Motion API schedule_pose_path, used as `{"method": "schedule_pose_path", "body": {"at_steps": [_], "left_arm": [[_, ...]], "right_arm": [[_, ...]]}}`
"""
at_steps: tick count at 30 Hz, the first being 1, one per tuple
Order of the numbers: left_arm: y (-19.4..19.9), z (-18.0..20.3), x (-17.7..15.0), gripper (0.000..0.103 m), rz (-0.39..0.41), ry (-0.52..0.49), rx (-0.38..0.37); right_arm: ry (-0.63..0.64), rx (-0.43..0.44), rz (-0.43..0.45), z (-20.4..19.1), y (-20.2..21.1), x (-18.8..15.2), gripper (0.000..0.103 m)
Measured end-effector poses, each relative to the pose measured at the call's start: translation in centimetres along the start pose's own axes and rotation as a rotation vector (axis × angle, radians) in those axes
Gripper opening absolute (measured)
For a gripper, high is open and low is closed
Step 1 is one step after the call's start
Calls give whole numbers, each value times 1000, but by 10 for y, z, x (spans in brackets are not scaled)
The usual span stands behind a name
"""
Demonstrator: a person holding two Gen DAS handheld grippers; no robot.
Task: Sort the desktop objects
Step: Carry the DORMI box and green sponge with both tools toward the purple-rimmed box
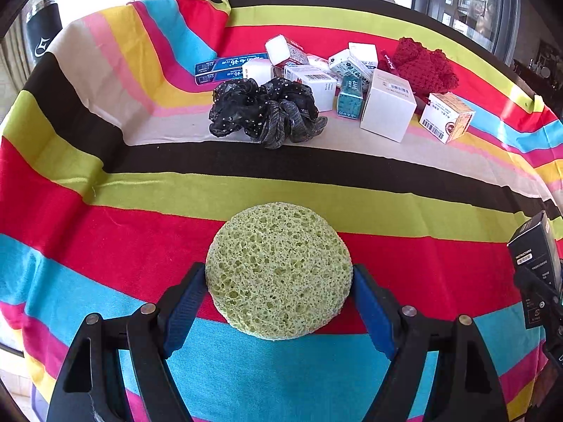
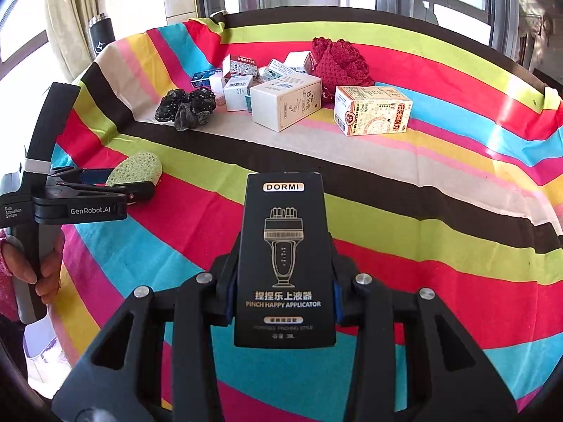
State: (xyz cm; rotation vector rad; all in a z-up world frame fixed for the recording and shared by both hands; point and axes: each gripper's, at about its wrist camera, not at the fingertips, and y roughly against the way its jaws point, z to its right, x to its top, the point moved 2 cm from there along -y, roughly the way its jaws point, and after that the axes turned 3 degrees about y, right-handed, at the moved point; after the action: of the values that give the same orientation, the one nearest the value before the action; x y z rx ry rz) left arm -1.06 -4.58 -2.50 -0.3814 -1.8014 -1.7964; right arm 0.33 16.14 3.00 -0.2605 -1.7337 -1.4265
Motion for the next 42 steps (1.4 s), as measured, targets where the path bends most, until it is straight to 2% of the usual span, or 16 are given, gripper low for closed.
{"method": "schedule_pose_path", "body": {"at_steps": [10,20,29,36,42], "left_arm": [[43,-7,-21,81,64,36,4],[95,-24,-53,81,90,83,-9],[149,-50,-90,81,138,134,24],[175,-93,-131,81,129,234,78],[188,-153,-167,82,108,392,164]], "right_arm": [[26,11,14,-27,24,-13,42],[107,44,28,-65,41,-13,43],[199,106,57,-106,62,-15,43],[304,191,73,-155,71,-17,43],[446,292,40,-219,65,-27,43]]}}
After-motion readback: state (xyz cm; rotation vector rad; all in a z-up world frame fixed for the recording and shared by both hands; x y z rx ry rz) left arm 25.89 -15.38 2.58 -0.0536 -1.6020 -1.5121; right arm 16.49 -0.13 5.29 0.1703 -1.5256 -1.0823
